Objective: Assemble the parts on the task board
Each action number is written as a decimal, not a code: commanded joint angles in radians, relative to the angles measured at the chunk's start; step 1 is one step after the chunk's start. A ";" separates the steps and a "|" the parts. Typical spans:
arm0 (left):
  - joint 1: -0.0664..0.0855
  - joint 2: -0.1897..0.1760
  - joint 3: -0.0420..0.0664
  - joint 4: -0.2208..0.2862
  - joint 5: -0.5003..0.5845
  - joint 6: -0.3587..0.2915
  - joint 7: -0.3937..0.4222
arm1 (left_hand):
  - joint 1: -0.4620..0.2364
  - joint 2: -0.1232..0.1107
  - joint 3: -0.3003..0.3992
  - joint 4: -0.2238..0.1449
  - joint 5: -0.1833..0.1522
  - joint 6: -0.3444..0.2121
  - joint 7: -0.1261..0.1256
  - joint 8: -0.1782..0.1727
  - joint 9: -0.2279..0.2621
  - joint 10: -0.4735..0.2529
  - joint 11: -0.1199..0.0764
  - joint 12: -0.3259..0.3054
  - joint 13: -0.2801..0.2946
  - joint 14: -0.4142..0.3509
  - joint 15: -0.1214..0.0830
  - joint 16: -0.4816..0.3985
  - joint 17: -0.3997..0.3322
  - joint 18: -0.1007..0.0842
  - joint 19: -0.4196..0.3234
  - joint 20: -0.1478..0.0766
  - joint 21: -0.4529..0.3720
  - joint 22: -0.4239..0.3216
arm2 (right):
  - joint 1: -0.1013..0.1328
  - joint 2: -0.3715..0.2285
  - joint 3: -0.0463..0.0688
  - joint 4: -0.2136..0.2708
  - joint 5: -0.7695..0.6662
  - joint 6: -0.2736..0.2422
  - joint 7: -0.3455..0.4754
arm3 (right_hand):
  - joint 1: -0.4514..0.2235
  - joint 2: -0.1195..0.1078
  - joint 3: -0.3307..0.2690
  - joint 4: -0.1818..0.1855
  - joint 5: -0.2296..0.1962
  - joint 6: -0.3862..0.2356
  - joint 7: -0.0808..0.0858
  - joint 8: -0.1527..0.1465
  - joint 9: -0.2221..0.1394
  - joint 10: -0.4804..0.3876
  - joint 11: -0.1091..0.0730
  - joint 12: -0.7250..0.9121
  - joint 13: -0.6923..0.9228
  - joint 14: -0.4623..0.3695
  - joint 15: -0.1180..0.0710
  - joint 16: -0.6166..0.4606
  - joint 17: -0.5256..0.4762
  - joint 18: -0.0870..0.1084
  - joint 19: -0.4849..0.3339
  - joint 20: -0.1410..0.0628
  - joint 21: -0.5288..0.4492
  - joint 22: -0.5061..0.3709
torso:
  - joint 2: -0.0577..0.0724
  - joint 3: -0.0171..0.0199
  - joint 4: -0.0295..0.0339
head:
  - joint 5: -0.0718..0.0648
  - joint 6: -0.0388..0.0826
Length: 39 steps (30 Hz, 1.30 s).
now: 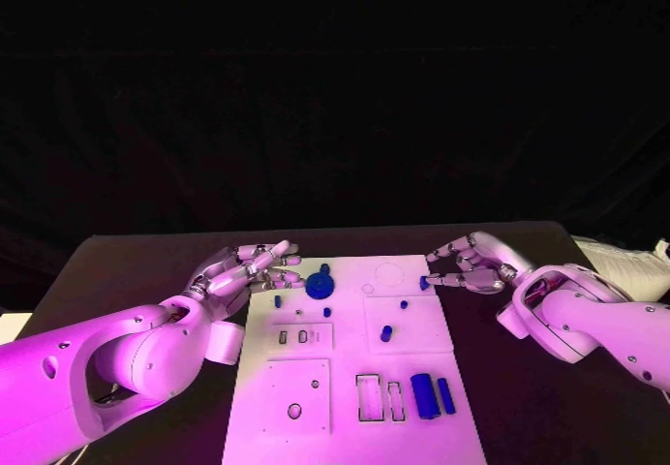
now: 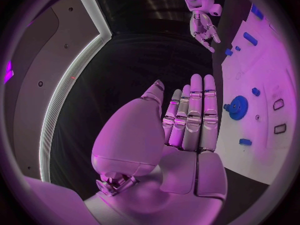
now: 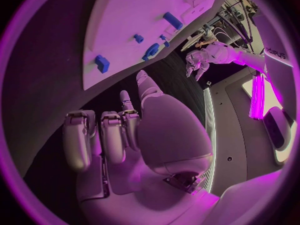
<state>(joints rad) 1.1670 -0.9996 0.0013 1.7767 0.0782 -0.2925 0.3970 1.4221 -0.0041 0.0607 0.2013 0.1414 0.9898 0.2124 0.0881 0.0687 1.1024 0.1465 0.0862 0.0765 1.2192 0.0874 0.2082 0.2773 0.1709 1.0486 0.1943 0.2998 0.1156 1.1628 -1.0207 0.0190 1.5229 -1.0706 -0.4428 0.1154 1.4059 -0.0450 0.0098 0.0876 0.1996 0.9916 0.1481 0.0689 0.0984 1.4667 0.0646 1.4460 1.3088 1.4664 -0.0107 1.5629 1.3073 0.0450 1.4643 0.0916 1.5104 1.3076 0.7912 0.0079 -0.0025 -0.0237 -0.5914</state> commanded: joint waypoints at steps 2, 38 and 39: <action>0.000 0.008 0.000 -0.005 0.002 0.027 0.008 | 0.009 0.002 0.001 -0.006 -0.002 0.001 0.002 -0.004 -0.001 -0.001 0.004 -0.006 -0.001 -0.005 0.001 -0.005 0.001 0.011 0.001 0.001 -0.003 -0.001 | -0.018 0.000 0.000 -0.028 0.045 0.014 0.037 | 0.005 -0.001 -0.002 -0.008 0.003 -0.010 0.000 -0.007 -0.002 0.050 -0.006 -0.002 0.182 0.099 -0.005 -0.004 0.242 -0.018 0.051 -0.004 0.005 0.143 | -0.004 0.0028 -0.0021 | -0.003 -0.003; -0.001 0.017 -0.002 -0.021 0.002 0.030 0.000 | 0.004 0.006 0.001 -0.004 -0.002 0.000 0.004 -0.006 -0.001 -0.001 0.006 -0.009 -0.002 -0.005 0.002 -0.008 0.004 0.011 0.001 0.002 -0.004 -0.002 | -0.054 0.107 0.001 -0.160 0.018 0.024 0.006 | 0.014 0.033 0.021 -0.032 -0.021 0.018 -0.004 0.006 0.002 0.055 -0.009 0.006 0.188 0.101 -0.006 -0.001 0.248 -0.020 0.054 -0.004 0.008 0.149 | -0.002 0.0008 -0.0006 | 0.010 -0.017; -0.001 0.017 -0.002 -0.021 0.002 0.030 0.000 | 0.004 0.006 0.001 -0.004 -0.002 0.000 0.004 -0.006 -0.001 -0.001 0.006 -0.009 -0.002 -0.005 0.002 -0.008 0.004 0.011 0.001 0.002 -0.004 -0.002 | -0.054 0.109 0.001 -0.161 0.018 0.024 0.005 | 0.015 0.035 0.023 -0.033 -0.021 0.021 -0.004 0.006 0.002 0.055 -0.009 0.006 0.188 0.101 -0.007 0.000 0.248 -0.020 0.053 -0.004 0.008 0.149 | -0.002 0.0008 -0.0006 | 0.009 -0.016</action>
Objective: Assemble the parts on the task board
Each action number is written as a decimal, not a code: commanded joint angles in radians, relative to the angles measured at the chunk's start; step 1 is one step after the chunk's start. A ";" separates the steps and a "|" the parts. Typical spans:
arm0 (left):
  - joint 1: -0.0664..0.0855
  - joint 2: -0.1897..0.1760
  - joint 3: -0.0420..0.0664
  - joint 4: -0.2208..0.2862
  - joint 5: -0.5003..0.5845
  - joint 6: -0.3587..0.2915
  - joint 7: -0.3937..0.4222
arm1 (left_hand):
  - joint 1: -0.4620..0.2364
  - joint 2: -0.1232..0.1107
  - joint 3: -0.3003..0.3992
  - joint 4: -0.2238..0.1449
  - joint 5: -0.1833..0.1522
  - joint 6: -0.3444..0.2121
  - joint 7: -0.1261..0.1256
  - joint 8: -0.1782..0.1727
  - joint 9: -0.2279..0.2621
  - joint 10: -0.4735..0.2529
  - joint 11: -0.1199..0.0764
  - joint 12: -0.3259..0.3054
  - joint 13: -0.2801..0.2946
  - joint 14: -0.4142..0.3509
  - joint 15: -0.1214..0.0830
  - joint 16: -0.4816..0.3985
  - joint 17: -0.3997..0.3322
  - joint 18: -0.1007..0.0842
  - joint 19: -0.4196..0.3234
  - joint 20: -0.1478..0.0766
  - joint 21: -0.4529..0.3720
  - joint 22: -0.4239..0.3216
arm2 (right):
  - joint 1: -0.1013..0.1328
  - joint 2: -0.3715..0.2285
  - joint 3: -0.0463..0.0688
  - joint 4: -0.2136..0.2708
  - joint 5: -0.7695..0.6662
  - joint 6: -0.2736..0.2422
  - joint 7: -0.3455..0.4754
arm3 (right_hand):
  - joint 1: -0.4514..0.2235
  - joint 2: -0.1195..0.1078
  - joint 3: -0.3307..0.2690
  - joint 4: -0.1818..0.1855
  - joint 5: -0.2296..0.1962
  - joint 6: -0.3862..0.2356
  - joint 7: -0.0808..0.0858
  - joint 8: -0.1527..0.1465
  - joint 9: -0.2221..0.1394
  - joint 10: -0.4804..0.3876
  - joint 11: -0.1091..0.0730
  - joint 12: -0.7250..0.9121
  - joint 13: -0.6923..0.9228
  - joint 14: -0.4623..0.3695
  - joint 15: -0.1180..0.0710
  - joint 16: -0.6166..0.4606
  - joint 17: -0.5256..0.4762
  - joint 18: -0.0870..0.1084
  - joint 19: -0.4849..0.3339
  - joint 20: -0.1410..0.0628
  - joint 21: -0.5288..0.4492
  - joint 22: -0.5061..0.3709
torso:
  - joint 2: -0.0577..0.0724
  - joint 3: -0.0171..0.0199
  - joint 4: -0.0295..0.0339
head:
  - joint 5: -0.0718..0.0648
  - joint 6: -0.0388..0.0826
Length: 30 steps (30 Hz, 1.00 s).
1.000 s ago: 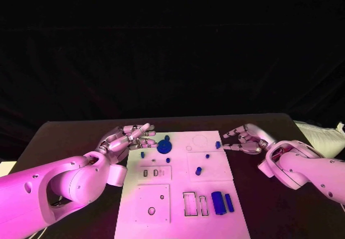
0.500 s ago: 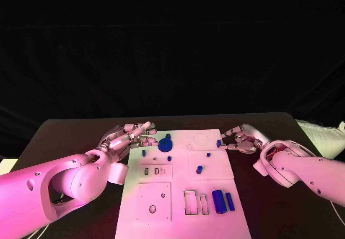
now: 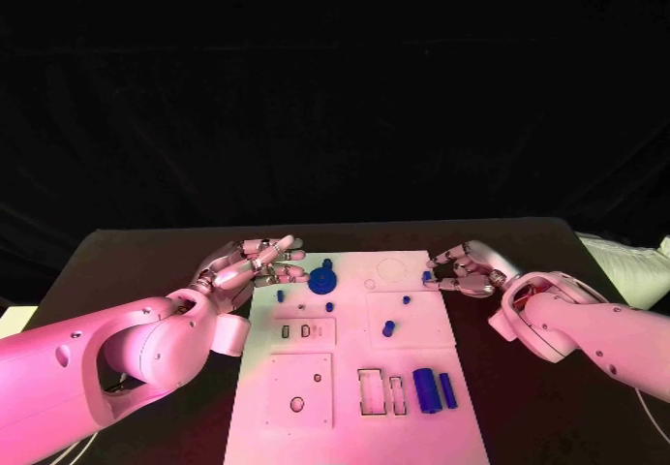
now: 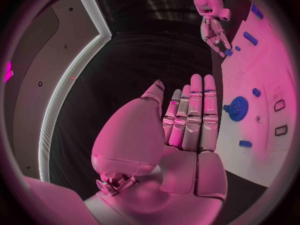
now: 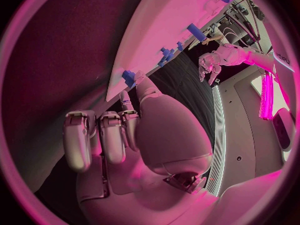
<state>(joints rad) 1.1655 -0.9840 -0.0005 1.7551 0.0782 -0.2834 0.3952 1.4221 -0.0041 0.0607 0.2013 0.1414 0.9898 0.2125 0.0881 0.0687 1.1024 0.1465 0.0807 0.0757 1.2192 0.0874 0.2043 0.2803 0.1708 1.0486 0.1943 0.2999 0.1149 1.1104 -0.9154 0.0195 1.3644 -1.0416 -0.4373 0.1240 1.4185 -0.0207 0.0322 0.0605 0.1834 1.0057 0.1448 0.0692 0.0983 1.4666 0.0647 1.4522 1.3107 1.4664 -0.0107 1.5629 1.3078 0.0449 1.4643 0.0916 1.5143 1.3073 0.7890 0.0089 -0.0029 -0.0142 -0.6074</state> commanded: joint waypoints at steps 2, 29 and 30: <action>0.000 0.001 0.000 0.001 0.002 0.021 0.002 | 0.004 0.006 0.001 -0.004 -0.002 0.000 0.004 -0.006 -0.001 -0.001 0.006 -0.003 -0.001 -0.005 0.002 -0.004 0.001 0.011 0.001 0.002 -0.004 -0.001 | -0.002 0.005 0.000 -0.004 -0.011 0.020 -0.004 | 0.005 0.015 0.005 -0.010 -0.004 0.014 -0.003 0.007 0.003 0.056 -0.011 0.001 0.187 0.101 -0.008 0.000 0.248 -0.019 0.053 -0.005 0.004 0.149 | 0.000 -0.0005 -0.0004 | 0.000 0.000; 0.000 0.000 0.000 -0.003 0.002 0.021 -0.001 | 0.002 0.006 0.000 -0.003 -0.002 -0.002 0.005 -0.008 -0.001 -0.002 0.006 -0.005 -0.001 -0.005 0.002 -0.006 0.003 0.011 0.001 0.003 -0.005 -0.002 | -0.004 0.018 0.000 -0.014 -0.029 0.036 -0.024 | 0.011 0.029 0.032 -0.028 -0.005 0.040 -0.010 0.009 0.004 0.060 -0.018 0.009 0.192 0.102 -0.014 0.003 0.254 -0.020 0.054 -0.010 0.005 0.151 | 0.000 0.0011 -0.0010 | 0.006 -0.013; 0.000 0.000 0.000 -0.003 0.002 0.021 -0.001 | 0.002 0.006 0.000 -0.003 -0.002 -0.002 0.005 -0.008 -0.001 -0.002 0.006 -0.005 -0.001 -0.005 0.002 -0.006 0.003 0.011 0.001 0.003 -0.005 -0.002 | -0.004 0.018 0.000 -0.014 -0.029 0.036 -0.024 | 0.011 0.030 0.033 -0.028 -0.005 0.041 -0.011 0.009 0.004 0.060 -0.018 0.010 0.193 0.103 -0.014 0.004 0.255 -0.020 0.055 -0.010 0.005 0.152 | 0.000 0.0012 -0.0010 | 0.006 -0.014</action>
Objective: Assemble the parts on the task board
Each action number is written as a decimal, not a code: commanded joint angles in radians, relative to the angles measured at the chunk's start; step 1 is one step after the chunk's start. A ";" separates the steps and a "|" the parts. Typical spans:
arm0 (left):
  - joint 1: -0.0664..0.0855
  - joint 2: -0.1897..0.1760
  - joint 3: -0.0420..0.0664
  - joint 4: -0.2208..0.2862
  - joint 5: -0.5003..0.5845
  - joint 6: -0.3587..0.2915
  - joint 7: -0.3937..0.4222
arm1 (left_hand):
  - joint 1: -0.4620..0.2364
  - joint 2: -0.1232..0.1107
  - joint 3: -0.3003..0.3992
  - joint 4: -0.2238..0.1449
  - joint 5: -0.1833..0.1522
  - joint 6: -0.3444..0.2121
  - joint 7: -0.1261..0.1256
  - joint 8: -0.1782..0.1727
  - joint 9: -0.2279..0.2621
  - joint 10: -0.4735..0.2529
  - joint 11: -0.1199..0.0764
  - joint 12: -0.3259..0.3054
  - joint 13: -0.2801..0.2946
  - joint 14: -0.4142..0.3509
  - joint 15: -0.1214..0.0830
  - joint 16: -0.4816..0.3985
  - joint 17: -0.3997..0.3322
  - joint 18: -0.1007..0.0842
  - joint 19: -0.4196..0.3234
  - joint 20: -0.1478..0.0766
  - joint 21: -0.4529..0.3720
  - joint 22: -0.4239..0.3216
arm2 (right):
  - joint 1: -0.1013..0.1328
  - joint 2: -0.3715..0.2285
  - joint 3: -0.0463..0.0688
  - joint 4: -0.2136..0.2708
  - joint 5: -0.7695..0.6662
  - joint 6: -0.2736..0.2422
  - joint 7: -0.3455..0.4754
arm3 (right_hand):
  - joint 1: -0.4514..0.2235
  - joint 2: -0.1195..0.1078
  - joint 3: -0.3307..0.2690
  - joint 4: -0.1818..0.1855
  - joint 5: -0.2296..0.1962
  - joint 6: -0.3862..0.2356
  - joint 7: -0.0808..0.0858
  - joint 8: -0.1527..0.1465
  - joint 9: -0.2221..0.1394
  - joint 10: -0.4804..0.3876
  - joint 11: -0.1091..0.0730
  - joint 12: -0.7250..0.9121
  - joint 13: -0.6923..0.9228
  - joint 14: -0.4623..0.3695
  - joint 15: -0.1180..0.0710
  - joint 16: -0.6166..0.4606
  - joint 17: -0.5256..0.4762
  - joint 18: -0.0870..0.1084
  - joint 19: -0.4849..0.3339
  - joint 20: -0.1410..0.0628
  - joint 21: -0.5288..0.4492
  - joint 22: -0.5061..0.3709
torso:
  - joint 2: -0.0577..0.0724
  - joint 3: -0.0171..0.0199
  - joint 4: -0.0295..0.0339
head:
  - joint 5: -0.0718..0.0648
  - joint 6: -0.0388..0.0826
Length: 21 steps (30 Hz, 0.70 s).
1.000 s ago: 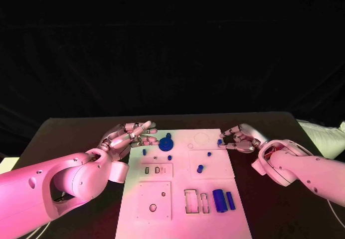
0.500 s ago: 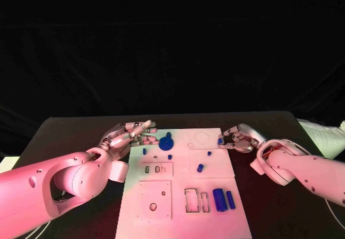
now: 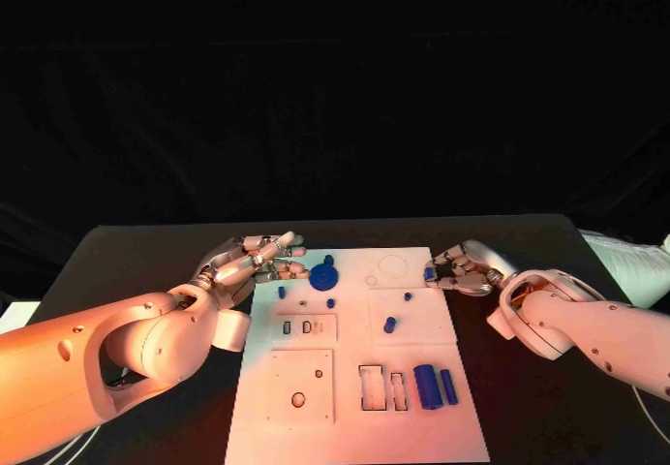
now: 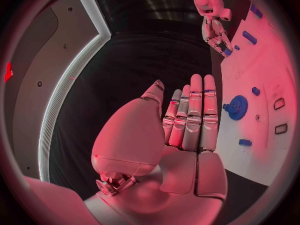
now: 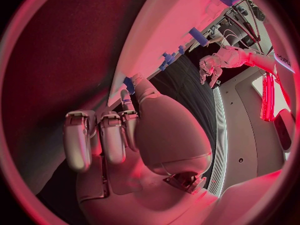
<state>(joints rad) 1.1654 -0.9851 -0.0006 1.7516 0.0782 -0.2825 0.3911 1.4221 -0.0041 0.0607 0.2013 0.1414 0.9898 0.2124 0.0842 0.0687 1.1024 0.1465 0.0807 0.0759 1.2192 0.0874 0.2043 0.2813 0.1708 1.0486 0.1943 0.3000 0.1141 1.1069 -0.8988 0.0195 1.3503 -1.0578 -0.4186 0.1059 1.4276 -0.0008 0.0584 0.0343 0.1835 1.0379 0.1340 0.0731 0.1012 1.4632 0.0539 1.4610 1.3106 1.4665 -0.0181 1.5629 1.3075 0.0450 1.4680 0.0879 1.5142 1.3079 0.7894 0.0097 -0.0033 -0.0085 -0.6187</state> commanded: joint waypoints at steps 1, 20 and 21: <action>0.000 0.001 0.000 0.001 0.002 0.020 0.003 | 0.002 0.006 0.000 -0.003 -0.002 -0.002 0.005 -0.004 -0.001 -0.002 0.006 -0.005 -0.001 -0.005 0.002 -0.006 0.002 0.011 0.001 0.003 -0.005 -0.001 | -0.001 0.002 0.000 0.000 -0.013 0.017 -0.006 | 0.002 0.010 0.008 -0.003 -0.006 0.010 0.000 0.005 0.001 0.064 -0.007 0.003 0.194 0.103 -0.007 0.004 0.256 -0.020 0.051 -0.007 0.006 0.152 | 0.000 0.0001 -0.0006 | 0.000 -0.002; 0.000 0.000 0.000 0.003 0.002 0.018 0.004 | -0.004 0.006 -0.004 -0.003 -0.003 -0.010 0.008 -0.010 -0.002 -0.004 0.009 -0.009 -0.002 -0.005 0.004 -0.010 0.007 0.011 0.001 0.004 -0.007 -0.003 | -0.001 0.015 0.000 -0.002 -0.018 0.017 -0.013 | 0.001 0.011 0.015 -0.007 -0.007 0.015 -0.002 0.004 0.001 0.066 -0.009 0.008 0.197 0.104 -0.008 0.007 0.261 -0.021 0.053 -0.008 0.008 0.156 | 0.000 0.0002 0.0011 | -0.002 -0.004; 0.000 0.000 0.000 0.003 0.002 0.017 0.004 | -0.004 0.006 -0.004 -0.003 -0.003 -0.010 0.008 -0.010 -0.002 -0.004 0.009 -0.009 -0.002 -0.005 0.004 -0.010 0.007 0.011 0.001 0.004 -0.007 -0.003 | -0.001 0.015 0.000 -0.002 -0.018 0.017 -0.014 | 0.001 0.011 0.015 -0.007 -0.007 0.015 -0.002 0.004 0.001 0.066 -0.009 0.008 0.197 0.104 -0.008 0.007 0.261 -0.021 0.053 -0.008 0.008 0.156 | 0.000 0.0003 0.0016 | -0.002 -0.005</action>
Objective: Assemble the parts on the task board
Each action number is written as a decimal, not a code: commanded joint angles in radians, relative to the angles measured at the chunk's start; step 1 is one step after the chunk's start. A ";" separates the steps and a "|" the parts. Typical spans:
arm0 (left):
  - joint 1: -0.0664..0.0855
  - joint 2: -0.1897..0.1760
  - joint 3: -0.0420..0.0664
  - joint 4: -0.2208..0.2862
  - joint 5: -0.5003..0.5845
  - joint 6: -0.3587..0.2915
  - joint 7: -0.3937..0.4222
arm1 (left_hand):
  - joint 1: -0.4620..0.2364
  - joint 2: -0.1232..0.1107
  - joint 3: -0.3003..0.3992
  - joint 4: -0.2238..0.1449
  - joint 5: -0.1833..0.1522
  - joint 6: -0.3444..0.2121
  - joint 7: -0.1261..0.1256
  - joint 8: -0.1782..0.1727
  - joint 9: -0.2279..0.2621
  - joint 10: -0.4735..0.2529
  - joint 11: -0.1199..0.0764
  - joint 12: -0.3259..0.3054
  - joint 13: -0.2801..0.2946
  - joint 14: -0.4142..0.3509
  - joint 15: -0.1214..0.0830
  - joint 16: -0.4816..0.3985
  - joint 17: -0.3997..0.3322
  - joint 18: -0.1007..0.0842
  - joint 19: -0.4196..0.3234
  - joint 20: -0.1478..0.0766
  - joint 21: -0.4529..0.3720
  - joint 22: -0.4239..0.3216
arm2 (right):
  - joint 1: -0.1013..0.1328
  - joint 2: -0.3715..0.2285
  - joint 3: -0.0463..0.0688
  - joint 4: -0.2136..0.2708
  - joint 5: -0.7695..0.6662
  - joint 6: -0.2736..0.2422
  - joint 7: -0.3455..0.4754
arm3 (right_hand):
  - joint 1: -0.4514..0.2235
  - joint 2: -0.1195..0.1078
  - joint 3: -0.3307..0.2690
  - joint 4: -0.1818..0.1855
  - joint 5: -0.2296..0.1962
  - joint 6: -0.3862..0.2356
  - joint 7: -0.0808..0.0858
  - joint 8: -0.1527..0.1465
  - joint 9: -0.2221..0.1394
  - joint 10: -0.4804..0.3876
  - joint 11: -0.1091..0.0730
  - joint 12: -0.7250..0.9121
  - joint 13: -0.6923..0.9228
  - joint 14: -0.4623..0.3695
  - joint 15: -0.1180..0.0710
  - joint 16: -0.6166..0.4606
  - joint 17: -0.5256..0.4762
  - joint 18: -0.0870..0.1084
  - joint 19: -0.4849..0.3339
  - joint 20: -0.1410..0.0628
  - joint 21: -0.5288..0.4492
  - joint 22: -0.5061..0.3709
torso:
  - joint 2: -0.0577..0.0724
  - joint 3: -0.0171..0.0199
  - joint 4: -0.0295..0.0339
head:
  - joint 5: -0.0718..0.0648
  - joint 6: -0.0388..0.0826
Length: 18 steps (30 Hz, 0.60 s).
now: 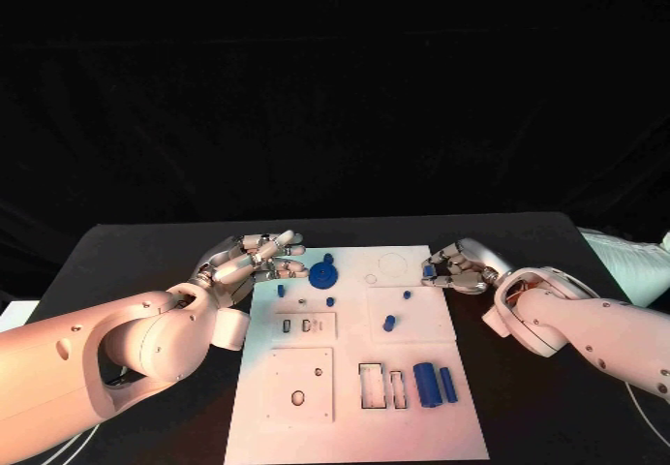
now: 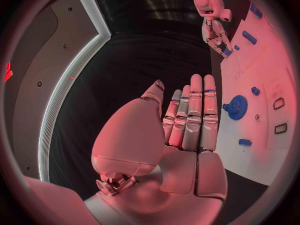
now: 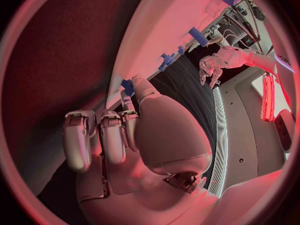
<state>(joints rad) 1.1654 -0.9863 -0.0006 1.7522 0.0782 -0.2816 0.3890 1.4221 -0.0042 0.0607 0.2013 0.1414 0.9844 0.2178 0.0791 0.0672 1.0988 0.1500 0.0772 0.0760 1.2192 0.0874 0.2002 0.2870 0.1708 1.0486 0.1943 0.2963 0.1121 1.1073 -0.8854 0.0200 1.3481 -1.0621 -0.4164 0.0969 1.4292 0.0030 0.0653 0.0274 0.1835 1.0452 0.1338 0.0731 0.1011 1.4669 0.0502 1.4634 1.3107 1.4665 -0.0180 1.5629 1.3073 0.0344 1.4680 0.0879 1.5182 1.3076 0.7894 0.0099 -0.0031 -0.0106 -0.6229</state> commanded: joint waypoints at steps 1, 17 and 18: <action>0.000 0.001 0.000 0.002 0.002 0.016 0.006 | -0.004 0.006 -0.004 -0.003 -0.003 -0.005 0.003 -0.006 -0.001 -0.001 0.005 -0.006 -0.002 -0.005 0.004 -0.006 0.001 0.011 0.001 0.004 -0.004 -0.001 | -0.001 0.002 0.000 0.000 -0.014 0.015 -0.005 | -0.002 0.007 0.008 -0.001 -0.007 0.008 -0.001 0.003 0.001 0.063 -0.005 0.006 0.197 0.104 -0.008 0.007 0.261 -0.011 0.053 -0.008 0.004 0.157 | 0.000 0.0003 0.0008 | 0.001 -0.001; 0.000 0.000 0.000 0.002 0.002 0.016 0.007 | -0.005 0.006 -0.004 -0.003 -0.003 -0.006 0.003 -0.006 -0.001 -0.001 0.006 -0.006 -0.002 -0.004 0.004 -0.007 0.002 0.011 0.001 0.004 -0.004 -0.001 | -0.001 0.010 0.000 -0.002 -0.021 -0.010 0.001 | 0.008 0.040 0.074 -0.041 -0.041 0.103 -0.039 0.049 0.022 0.068 -0.036 0.016 0.205 0.104 -0.033 0.008 0.263 -0.011 0.054 -0.029 0.005 0.159 | 0.000 0.0007 0.0007 | 0.000 -0.001; 0.000 0.000 0.000 0.002 0.002 0.016 0.007 | -0.005 0.006 -0.004 -0.003 -0.003 -0.006 0.003 -0.007 -0.001 -0.001 0.006 -0.006 -0.002 -0.004 0.004 -0.007 0.002 0.011 0.001 0.004 -0.004 -0.001 | -0.001 0.011 0.000 -0.002 -0.022 -0.013 0.002 | 0.007 0.040 0.076 -0.043 -0.042 0.105 -0.041 0.051 0.023 0.068 -0.038 0.017 0.205 0.104 -0.034 0.008 0.263 -0.011 0.054 -0.030 0.005 0.159 | 0.000 0.0005 0.0010 | 0.001 -0.002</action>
<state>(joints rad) 1.1654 -0.9871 -0.0006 1.7522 0.0782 -0.2817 0.3890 1.4221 -0.0041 0.0607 0.2013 0.1414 0.9844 0.2178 0.0791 0.0673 1.0988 0.1500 0.0773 0.0760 1.2192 0.0874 0.1995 0.2877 0.1708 1.0486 0.1943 0.2963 0.1122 1.1078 -0.8769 0.0206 1.3453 -1.0683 -0.4235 0.0943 1.4265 0.0214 0.1377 -0.0164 0.1482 1.1170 0.1195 0.1085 0.1077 1.4609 0.0220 1.4745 1.3082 1.4664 -0.0469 1.5667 1.3081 0.0361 1.4663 0.0641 1.5181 1.3075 0.7890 0.0105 -0.0038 -0.0094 -0.6245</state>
